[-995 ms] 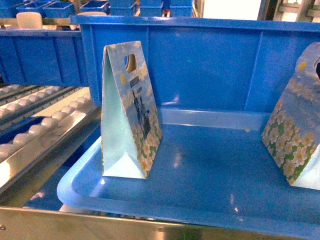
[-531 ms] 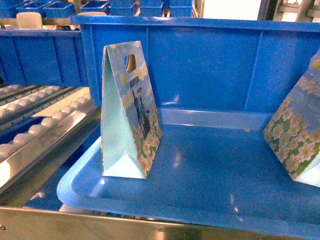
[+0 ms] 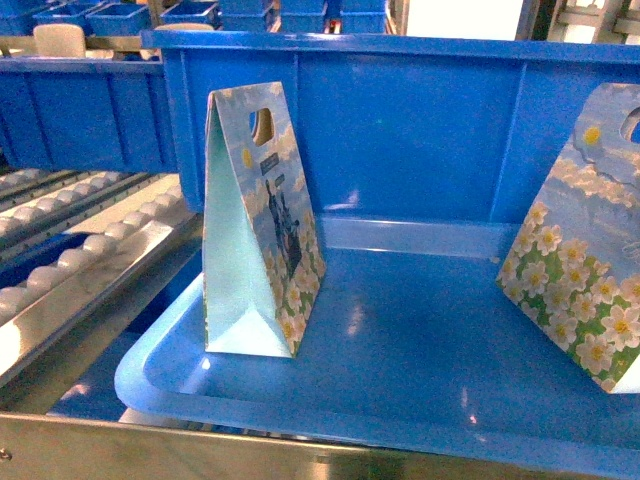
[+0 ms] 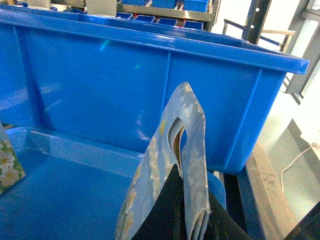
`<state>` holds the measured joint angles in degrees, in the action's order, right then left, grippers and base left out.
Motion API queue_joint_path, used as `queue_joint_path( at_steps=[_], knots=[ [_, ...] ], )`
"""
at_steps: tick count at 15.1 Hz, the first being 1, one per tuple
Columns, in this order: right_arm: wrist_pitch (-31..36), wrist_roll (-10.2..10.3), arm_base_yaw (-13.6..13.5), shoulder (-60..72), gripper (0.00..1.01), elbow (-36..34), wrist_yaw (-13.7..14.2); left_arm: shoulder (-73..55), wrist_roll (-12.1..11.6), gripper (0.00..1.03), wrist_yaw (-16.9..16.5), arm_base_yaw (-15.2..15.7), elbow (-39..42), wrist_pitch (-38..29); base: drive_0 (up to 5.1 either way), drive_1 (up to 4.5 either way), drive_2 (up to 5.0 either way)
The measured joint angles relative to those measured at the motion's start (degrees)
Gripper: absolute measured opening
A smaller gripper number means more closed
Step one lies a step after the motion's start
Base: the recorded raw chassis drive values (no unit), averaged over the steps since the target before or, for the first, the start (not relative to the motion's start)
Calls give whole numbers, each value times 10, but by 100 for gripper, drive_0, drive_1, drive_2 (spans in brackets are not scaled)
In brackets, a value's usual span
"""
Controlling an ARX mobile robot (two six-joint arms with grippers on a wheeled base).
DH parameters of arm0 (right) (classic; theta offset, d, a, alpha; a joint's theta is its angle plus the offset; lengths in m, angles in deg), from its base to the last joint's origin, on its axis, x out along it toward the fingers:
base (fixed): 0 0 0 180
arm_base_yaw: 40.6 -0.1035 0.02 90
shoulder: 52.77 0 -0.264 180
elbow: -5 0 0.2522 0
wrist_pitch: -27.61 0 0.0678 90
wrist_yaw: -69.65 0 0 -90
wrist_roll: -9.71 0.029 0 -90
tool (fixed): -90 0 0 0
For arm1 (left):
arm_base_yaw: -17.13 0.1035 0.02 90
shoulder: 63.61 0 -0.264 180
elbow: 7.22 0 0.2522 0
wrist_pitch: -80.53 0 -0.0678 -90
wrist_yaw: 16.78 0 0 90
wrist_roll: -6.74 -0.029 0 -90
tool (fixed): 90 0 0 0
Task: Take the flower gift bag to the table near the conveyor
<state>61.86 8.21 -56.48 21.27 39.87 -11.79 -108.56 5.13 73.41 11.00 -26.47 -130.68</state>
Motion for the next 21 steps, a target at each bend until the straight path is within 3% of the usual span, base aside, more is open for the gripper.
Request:
queue_joint_path(
  at_steps=[5, 13, 17, 21],
  knots=[
    [-8, 0, 0, -43, 2, 6, 11, 0, 0, 98, 0, 0, 0, 0, 0, 0, 0],
    [-40, 0, 32, -155, 2, 20, 21, 0, 0, 98, 0, 0, 0, 0, 0, 0, 0],
    [-76, 0, 40, -252, 2, 10, 37, 0, 0, 98, 0, 0, 0, 0, 0, 0, 0],
    [-132, 0, 40, -325, 2, -16, 29, 0, 0, 98, 0, 0, 0, 0, 0, 0, 0]
  ],
)
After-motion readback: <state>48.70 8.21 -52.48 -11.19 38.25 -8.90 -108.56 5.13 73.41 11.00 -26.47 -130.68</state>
